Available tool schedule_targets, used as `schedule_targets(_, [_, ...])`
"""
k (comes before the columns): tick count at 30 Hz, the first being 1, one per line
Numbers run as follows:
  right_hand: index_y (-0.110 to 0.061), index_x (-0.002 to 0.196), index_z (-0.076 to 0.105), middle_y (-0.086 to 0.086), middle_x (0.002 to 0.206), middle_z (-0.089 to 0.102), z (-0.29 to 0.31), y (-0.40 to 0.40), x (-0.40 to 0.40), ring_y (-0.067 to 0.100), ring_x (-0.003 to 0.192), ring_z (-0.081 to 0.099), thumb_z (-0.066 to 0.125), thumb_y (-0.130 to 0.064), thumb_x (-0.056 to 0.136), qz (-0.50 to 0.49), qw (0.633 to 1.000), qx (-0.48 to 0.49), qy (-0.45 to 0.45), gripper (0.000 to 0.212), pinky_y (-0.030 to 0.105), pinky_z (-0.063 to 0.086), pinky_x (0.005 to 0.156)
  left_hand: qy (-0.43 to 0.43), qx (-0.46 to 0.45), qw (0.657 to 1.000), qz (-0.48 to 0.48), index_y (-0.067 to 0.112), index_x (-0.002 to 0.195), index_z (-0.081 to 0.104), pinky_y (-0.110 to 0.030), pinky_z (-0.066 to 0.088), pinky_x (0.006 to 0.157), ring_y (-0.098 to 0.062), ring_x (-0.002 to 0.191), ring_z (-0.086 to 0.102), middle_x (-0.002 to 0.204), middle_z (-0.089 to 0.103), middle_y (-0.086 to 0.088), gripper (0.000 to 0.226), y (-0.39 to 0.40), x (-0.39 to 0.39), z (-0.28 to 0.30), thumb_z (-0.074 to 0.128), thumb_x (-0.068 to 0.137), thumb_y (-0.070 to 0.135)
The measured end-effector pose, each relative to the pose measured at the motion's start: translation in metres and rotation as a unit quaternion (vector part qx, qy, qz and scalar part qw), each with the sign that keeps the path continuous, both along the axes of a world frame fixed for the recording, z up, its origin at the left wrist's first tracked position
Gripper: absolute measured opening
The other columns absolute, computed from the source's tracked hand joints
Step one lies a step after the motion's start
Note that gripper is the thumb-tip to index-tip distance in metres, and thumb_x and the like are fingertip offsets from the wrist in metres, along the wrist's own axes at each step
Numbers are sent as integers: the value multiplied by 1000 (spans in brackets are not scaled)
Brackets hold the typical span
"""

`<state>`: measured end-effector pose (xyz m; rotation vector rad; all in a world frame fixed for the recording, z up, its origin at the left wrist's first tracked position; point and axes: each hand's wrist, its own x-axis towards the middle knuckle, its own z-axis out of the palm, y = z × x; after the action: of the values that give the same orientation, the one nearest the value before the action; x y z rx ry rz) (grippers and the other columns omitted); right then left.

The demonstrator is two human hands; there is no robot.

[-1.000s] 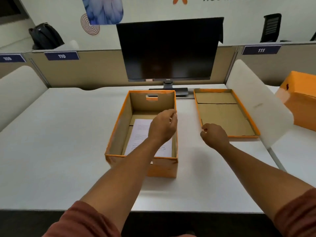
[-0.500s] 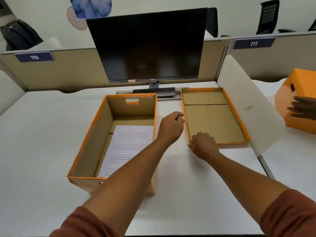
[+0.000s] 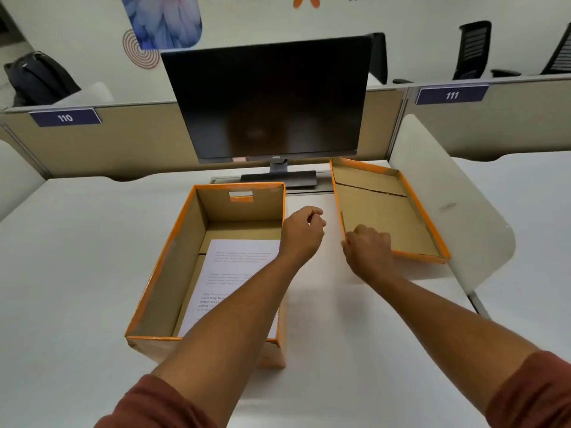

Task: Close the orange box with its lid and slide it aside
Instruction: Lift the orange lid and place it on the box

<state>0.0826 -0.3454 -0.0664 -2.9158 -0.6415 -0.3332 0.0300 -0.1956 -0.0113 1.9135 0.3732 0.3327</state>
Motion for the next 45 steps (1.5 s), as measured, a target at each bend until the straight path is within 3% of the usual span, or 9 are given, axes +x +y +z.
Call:
schedule_targets(4, [-7,90,70,13,89,62,50,8,8,33,81,59,54,-27,97,-18,991,130,-19,26,37,42,66,-29,1,1000,-2,16,112,67,-37,60,79,-17,90,70,97,73,-2,30,7,-11,12,45,95,25])
schedule_targets(9, [-4,111,71,18,103,69,114,0,2,32,89,62,58,-23,96,-30,974,207,-88,27,41,50,79,-47,-18,998,-29,14,118,65,-25,58,70,-16,86,70,98,72,-3,31,24,-34,24,42,99,23])
schedule_targets(12, [-2,113,70,19,102,69,146,-3,-11,21,83,55,56,-22,98,-24,963,243,-115,29,31,44,76,-58,-24,998,-22,14,119,65,-31,60,74,-15,84,70,98,71,-4,31,36,-48,31,43,99,23])
schedule_targets(15, [0,113,70,20,104,68,171,1,-32,24,86,57,54,-23,99,-35,948,291,-124,31,26,39,77,-62,-24,998,-21,14,120,65,-34,61,77,-15,84,70,99,71,-4,31,46,-63,37,44,99,24])
schedule_targets(26, [-4,107,66,13,93,66,224,34,-119,23,83,60,49,-35,102,24,875,461,-145,36,34,50,71,-42,-49,996,-61,23,103,62,-38,60,78,-21,87,69,93,68,3,17,58,-106,62,46,98,25])
schedule_targets(32, [-22,101,63,-10,85,65,267,44,-161,2,77,63,48,-46,98,36,787,599,-146,29,20,55,71,35,-100,983,-152,9,126,57,-37,55,87,-25,106,63,119,62,-7,43,61,-128,73,44,101,41])
schedule_targets(36, [-28,101,62,-8,93,70,276,52,-182,11,89,70,48,-45,98,33,694,715,-74,23,27,59,79,71,-219,962,-146,18,148,39,-43,47,94,-27,122,52,146,47,-6,66,68,-140,84,33,98,61])
schedule_targets(40, [-28,106,61,-6,107,71,267,63,-193,12,95,70,49,-41,100,25,614,788,13,19,28,58,74,68,-283,949,-119,27,154,20,-60,33,110,-37,142,38,159,34,-6,68,86,-156,81,31,97,62])
schedule_targets(45, [-30,109,58,-3,117,68,240,76,-200,19,106,67,51,-38,100,24,579,807,110,14,38,58,82,23,-308,949,-70,26,149,30,-47,51,88,-30,122,55,149,48,-7,56,126,-175,66,39,100,52])
